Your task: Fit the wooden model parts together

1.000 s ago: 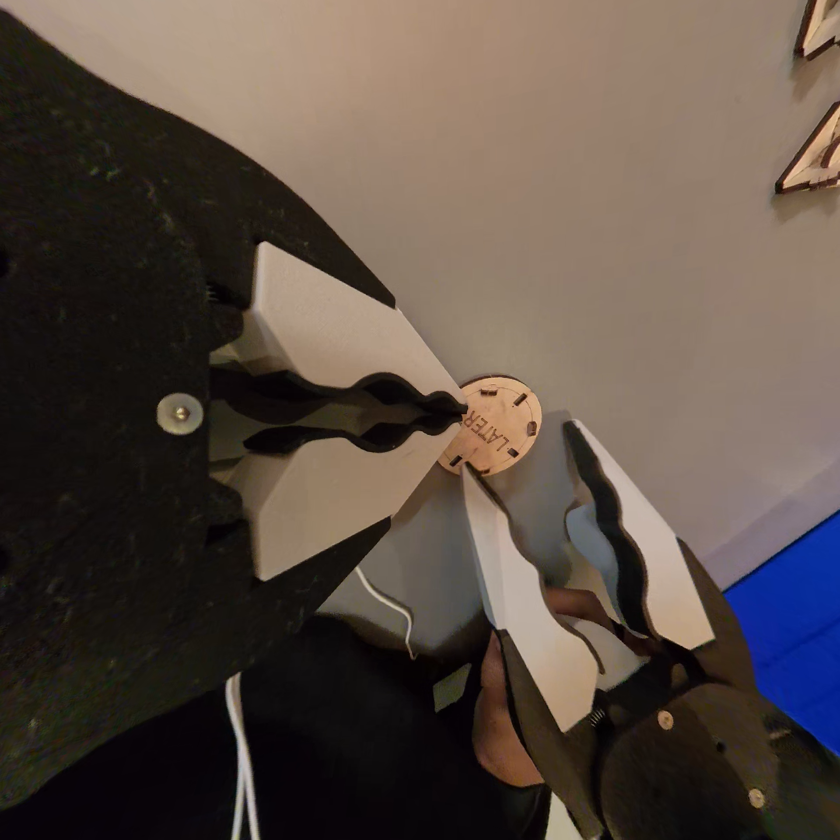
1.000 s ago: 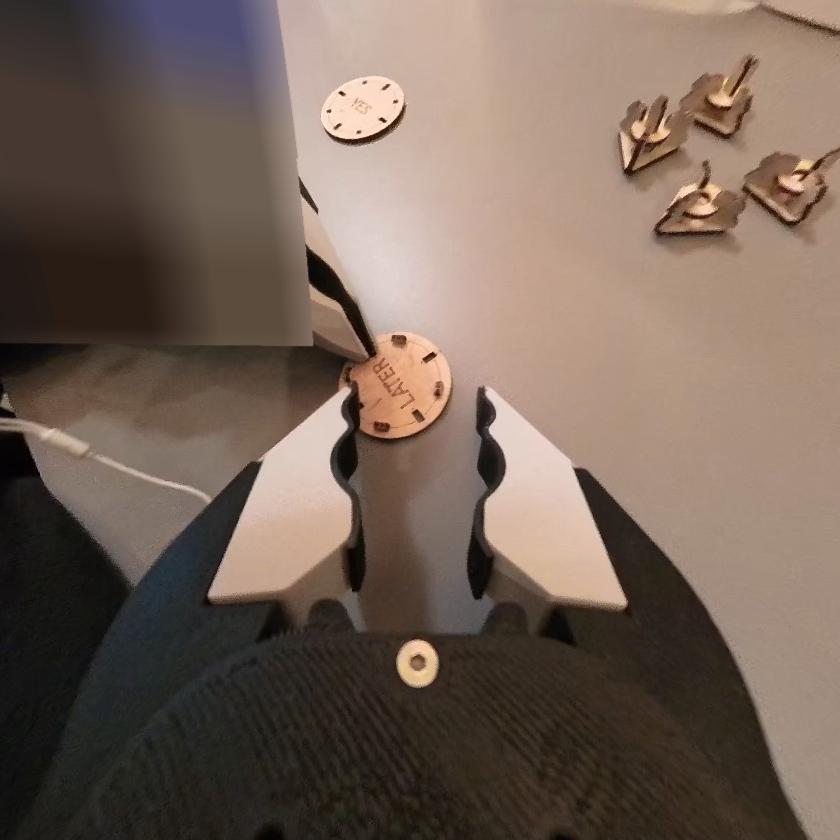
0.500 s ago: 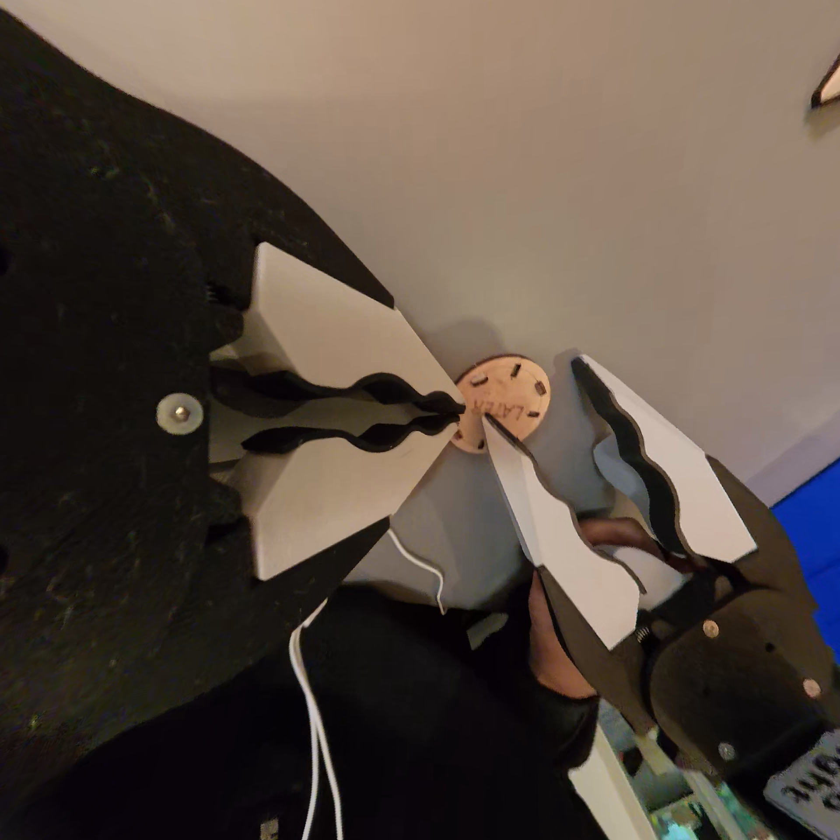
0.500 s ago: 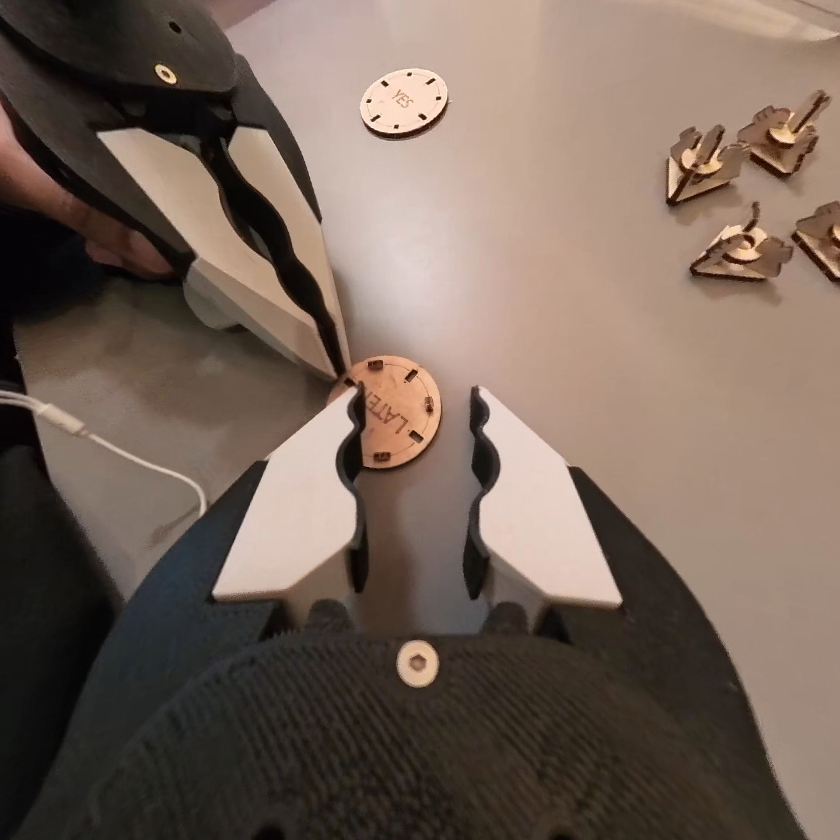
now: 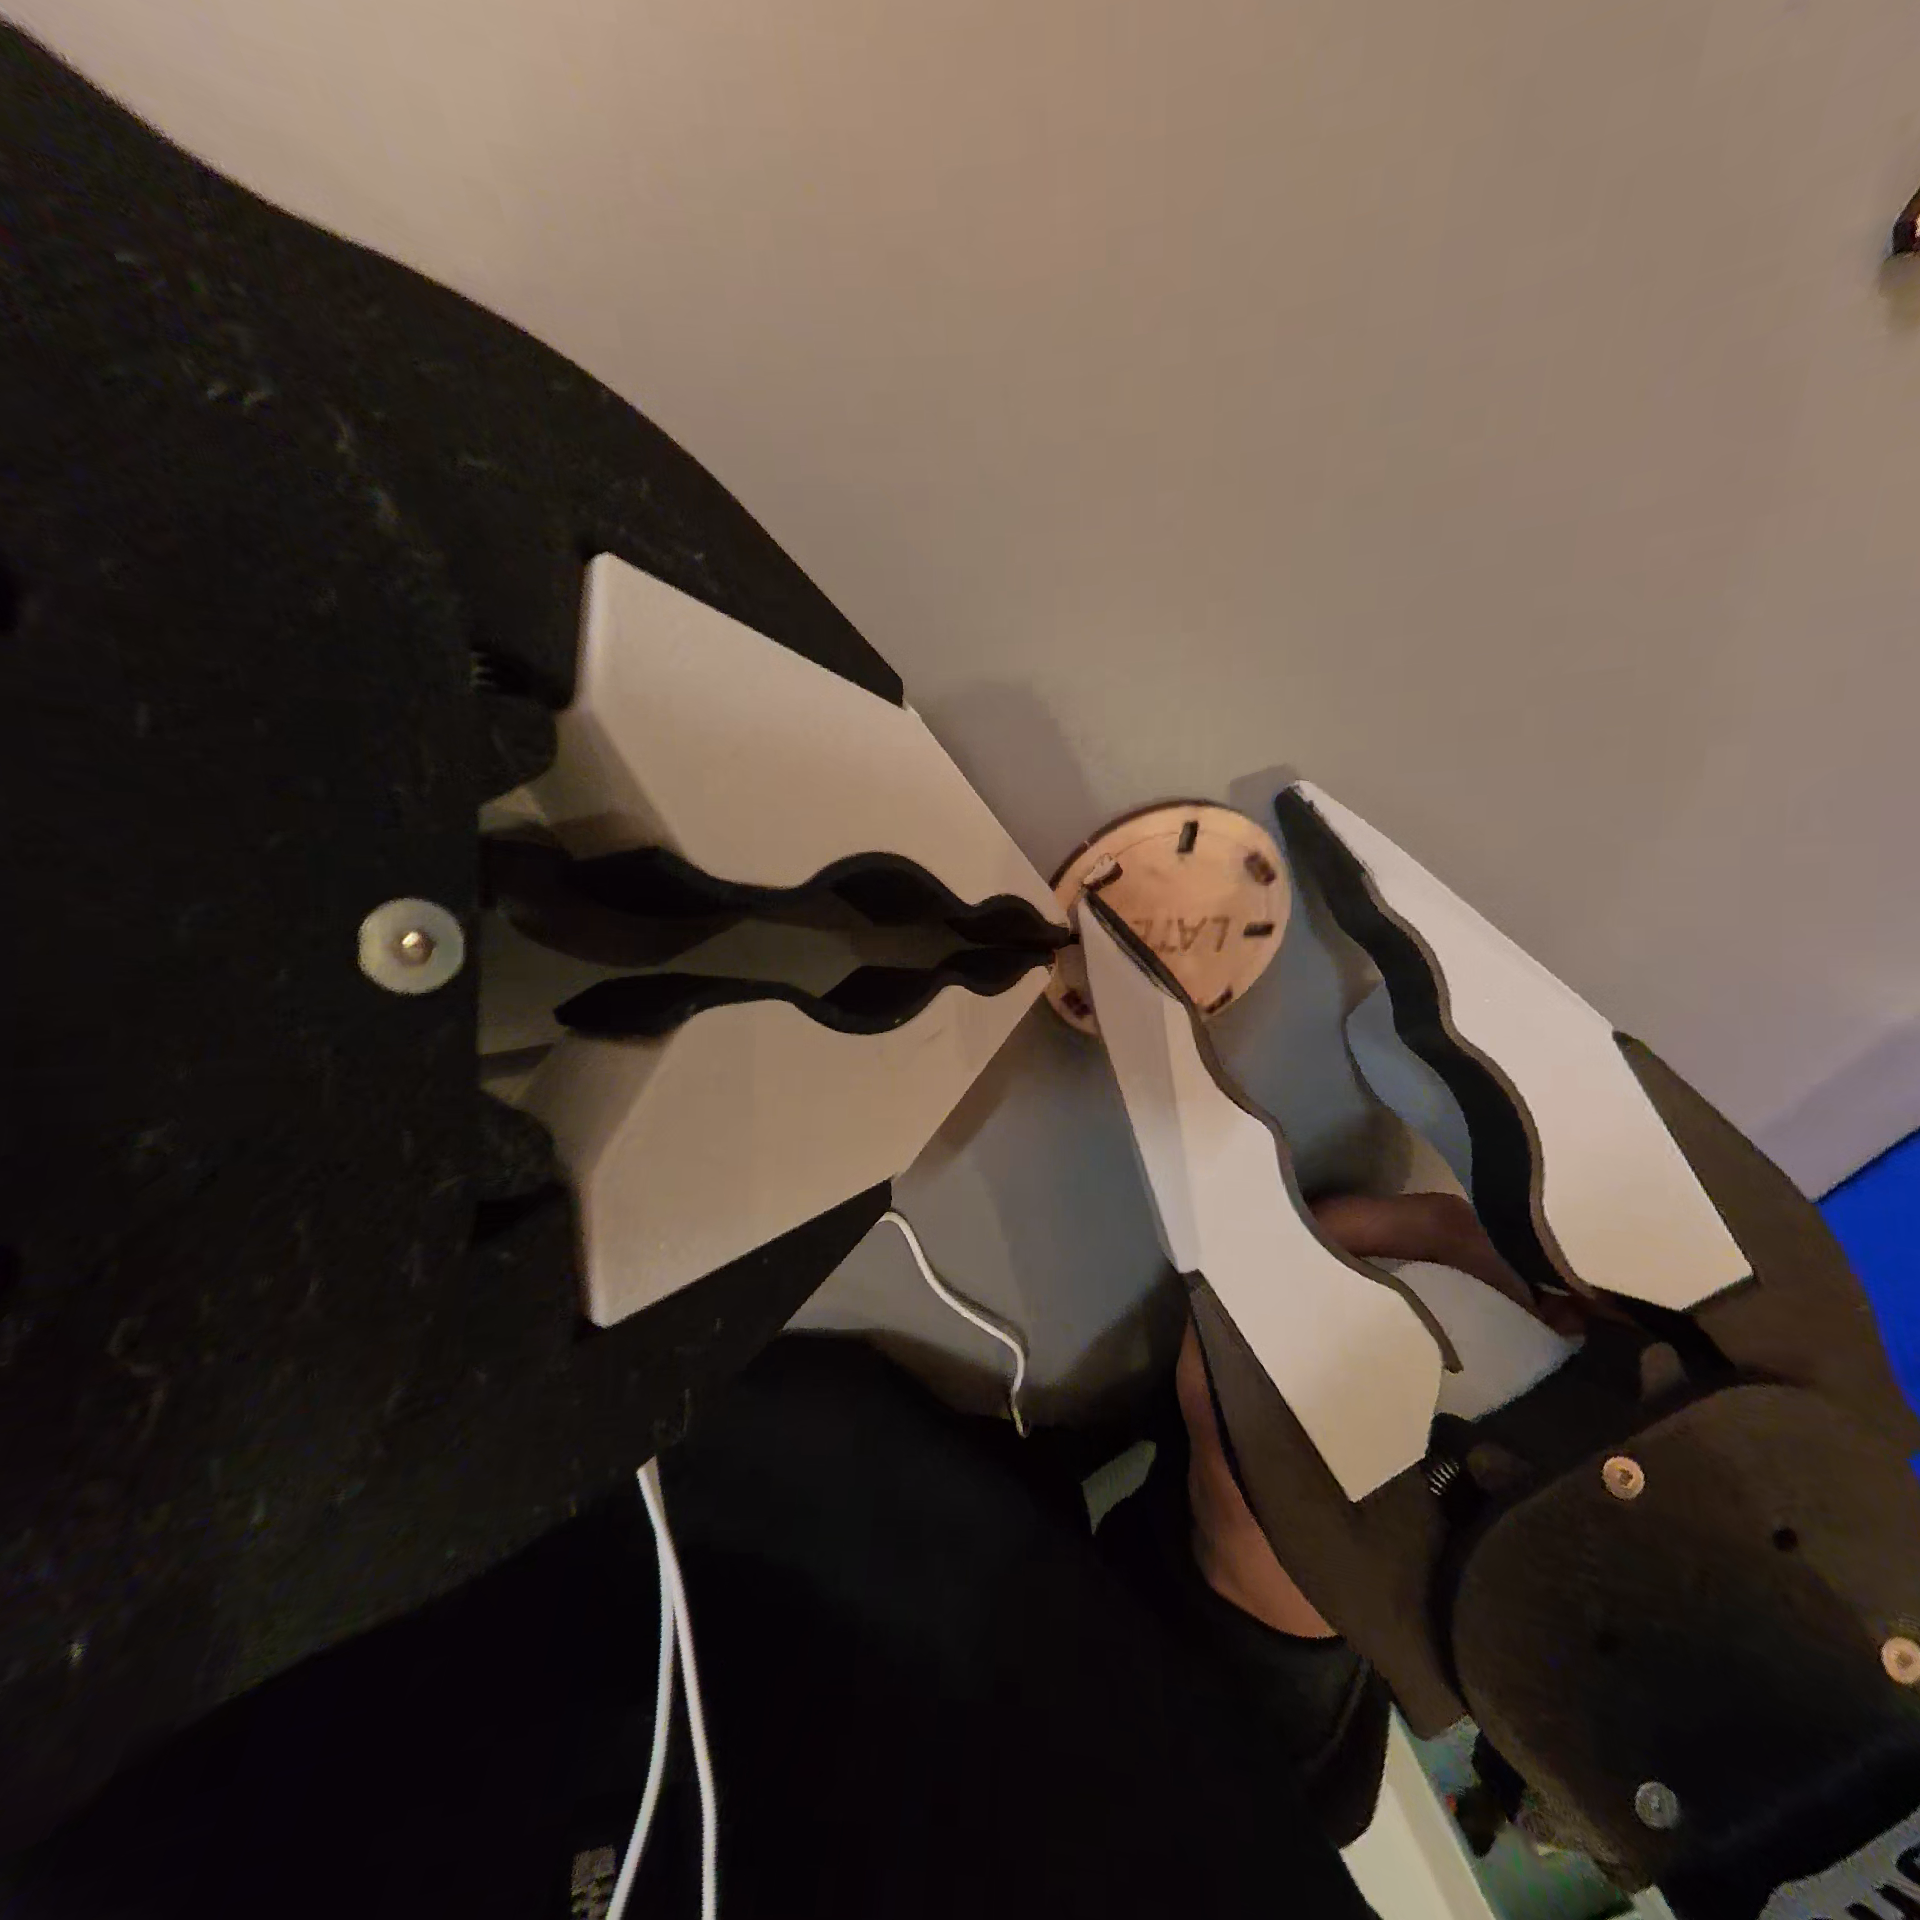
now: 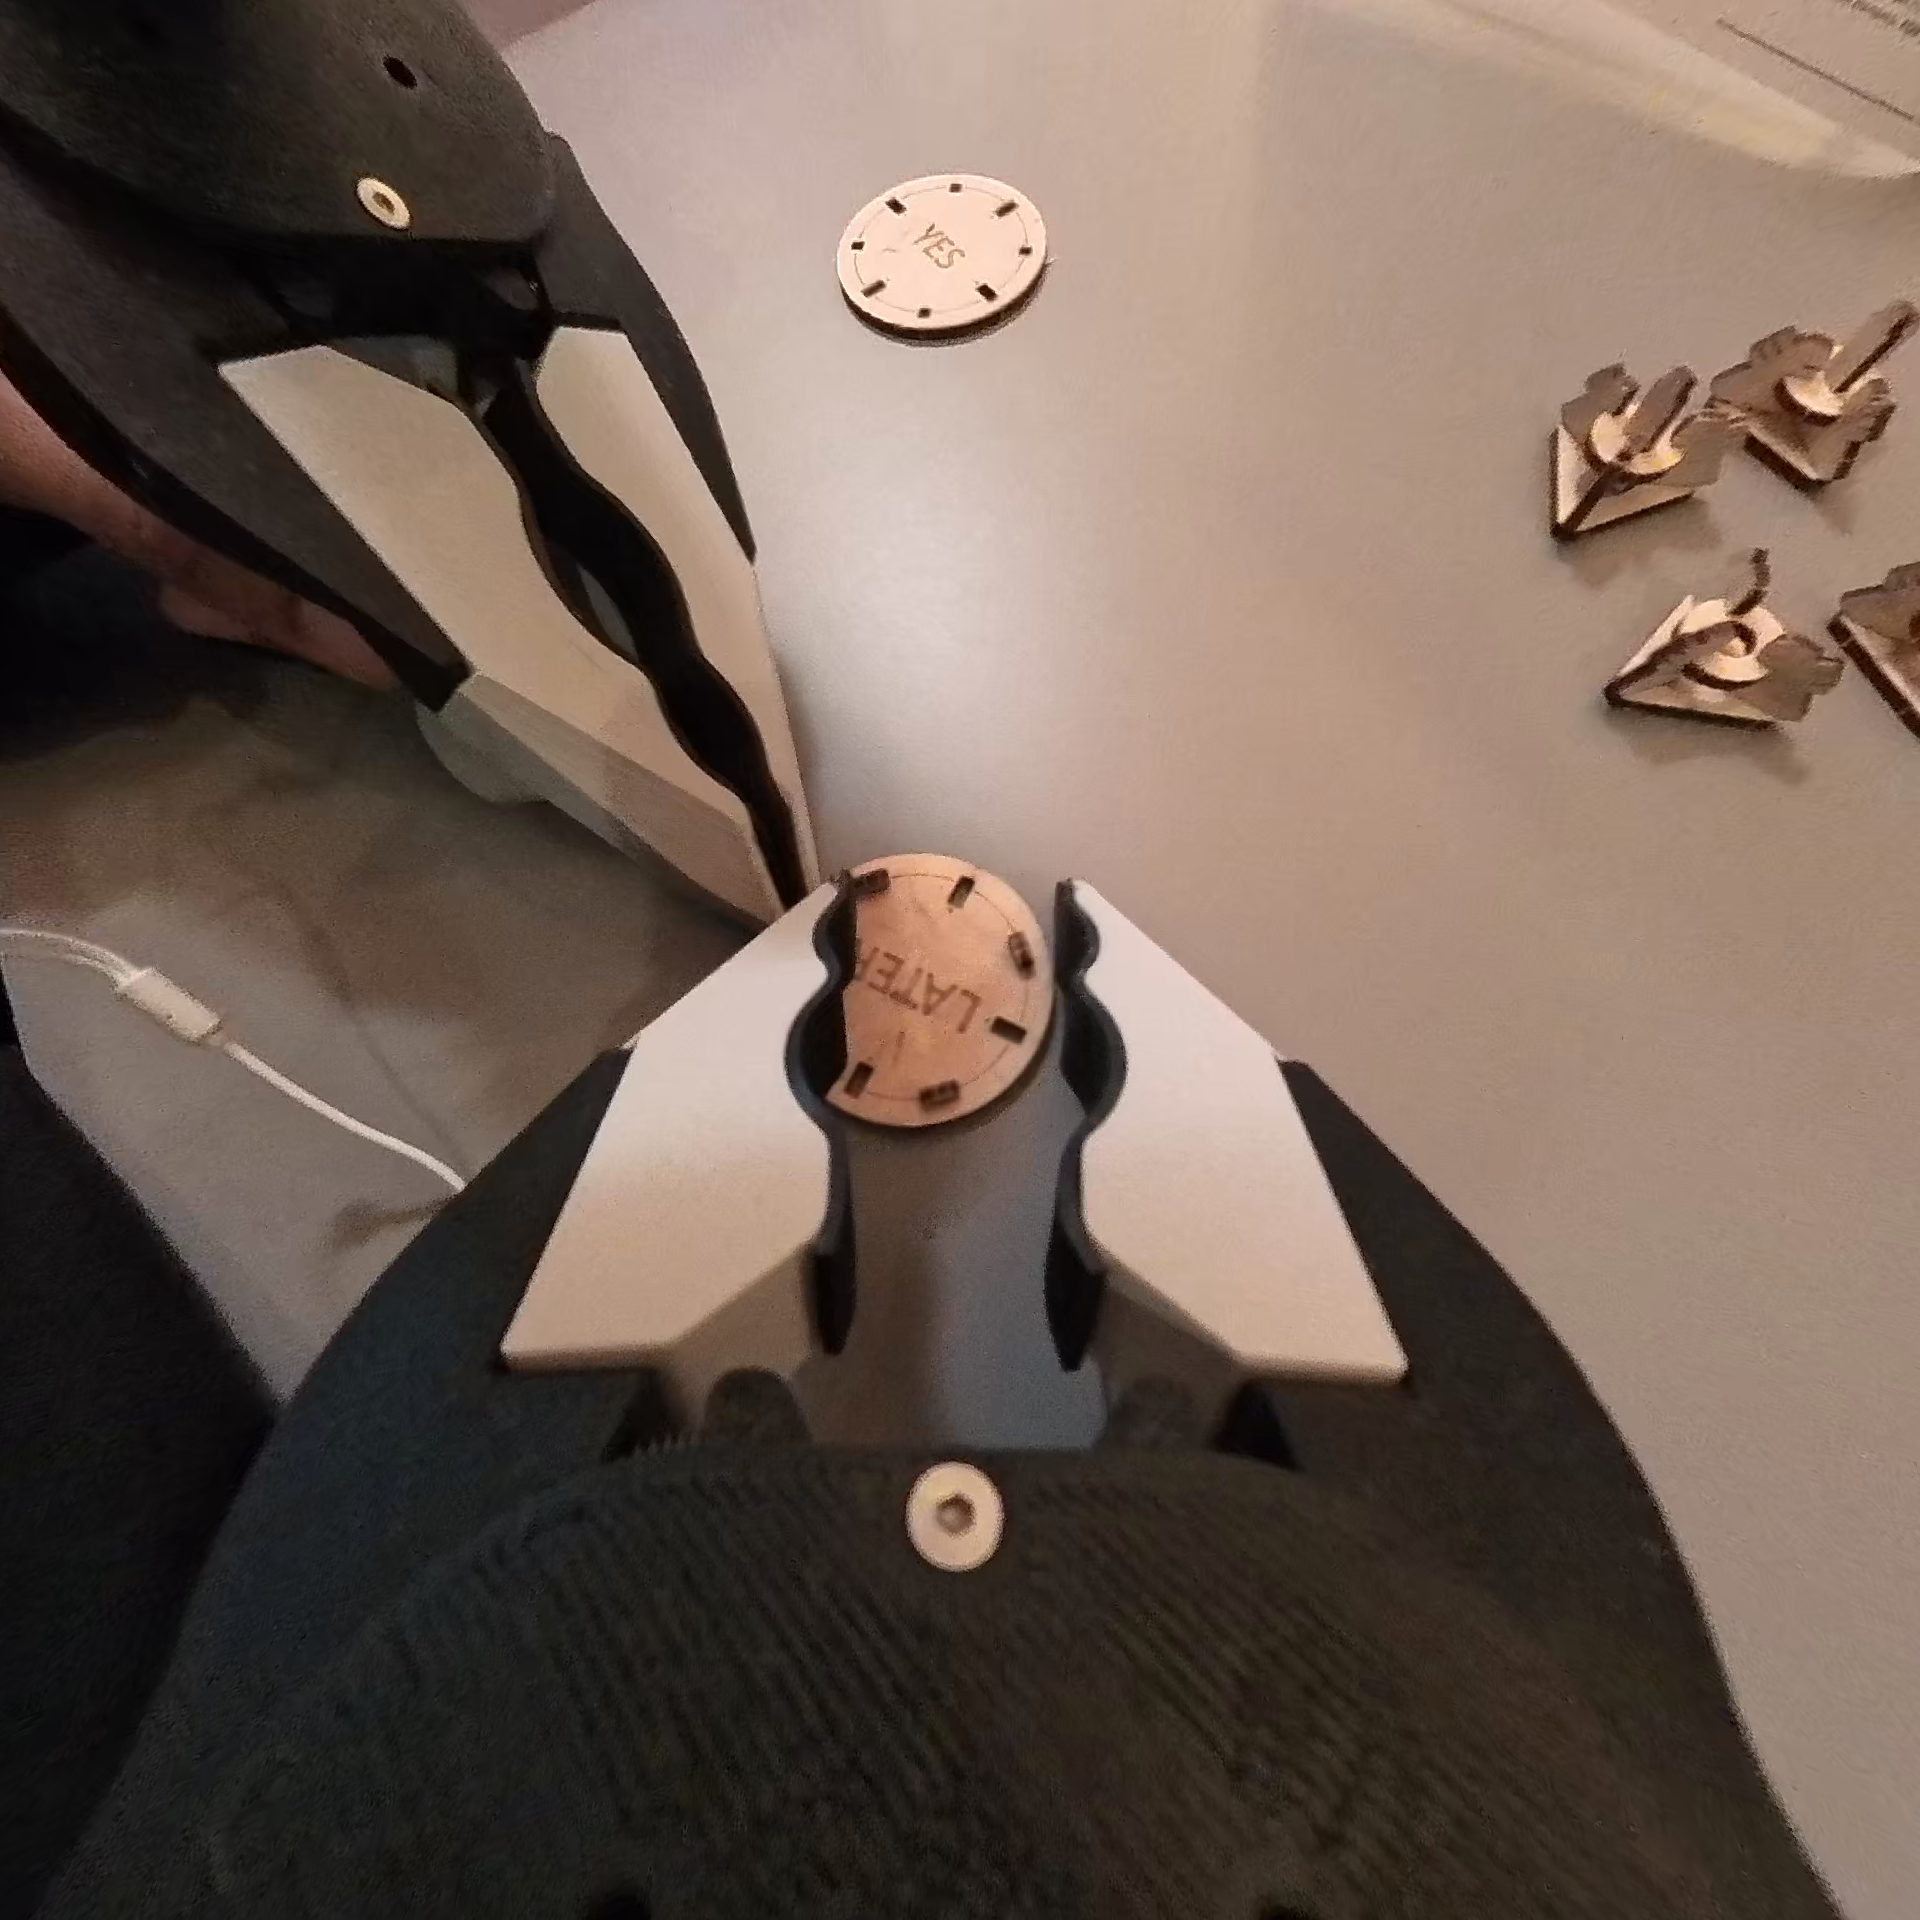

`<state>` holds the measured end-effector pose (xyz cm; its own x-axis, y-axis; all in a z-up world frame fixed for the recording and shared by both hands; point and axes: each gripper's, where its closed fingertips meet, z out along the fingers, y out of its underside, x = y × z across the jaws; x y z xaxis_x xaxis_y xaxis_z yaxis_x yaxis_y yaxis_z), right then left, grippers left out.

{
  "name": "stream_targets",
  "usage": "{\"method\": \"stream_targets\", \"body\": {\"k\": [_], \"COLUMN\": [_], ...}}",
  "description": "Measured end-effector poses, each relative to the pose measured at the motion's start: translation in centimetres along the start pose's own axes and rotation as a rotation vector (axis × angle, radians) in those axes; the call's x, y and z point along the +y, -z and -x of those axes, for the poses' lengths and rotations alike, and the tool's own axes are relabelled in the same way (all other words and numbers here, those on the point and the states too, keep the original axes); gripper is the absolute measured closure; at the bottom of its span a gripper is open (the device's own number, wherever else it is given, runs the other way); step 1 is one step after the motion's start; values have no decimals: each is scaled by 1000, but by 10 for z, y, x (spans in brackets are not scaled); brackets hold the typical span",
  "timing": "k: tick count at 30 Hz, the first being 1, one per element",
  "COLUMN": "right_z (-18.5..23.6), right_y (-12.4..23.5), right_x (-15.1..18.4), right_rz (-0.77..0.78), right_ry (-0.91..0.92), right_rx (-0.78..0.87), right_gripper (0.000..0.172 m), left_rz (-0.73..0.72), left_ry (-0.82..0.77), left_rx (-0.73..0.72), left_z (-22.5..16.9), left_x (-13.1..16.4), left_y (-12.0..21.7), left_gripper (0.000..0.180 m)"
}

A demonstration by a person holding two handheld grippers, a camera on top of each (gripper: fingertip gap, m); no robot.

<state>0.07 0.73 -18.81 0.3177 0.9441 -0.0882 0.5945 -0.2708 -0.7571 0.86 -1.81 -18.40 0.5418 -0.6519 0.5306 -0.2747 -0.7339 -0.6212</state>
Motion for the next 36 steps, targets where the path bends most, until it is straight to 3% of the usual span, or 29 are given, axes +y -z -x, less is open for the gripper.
{"method": "stream_targets", "body": {"k": [19,23,29,33,36], "right_z": [3,4,8,13,13], "right_y": [-1,-2,-4,-7,-7], "right_x": [0,-2,-6,-5,-5], "right_rz": [2,-2,-21,29,37], "right_ry": [29,138,385,314,297], "right_rx": [8,-18,-149,-318,-330], "right_gripper": [140,141,143,149,147], "left_rz": [-1,-1,1,5,6], "left_ry": [11,11,18,18,24], "left_rx": [8,9,22,30,35], "left_z": [-2,-2,-3,-5,-5], "left_x": [2,3,5,6,7], "left_y": [-1,-1,-1,-1,-1], "left_gripper": [180,180,180,180,180]}}
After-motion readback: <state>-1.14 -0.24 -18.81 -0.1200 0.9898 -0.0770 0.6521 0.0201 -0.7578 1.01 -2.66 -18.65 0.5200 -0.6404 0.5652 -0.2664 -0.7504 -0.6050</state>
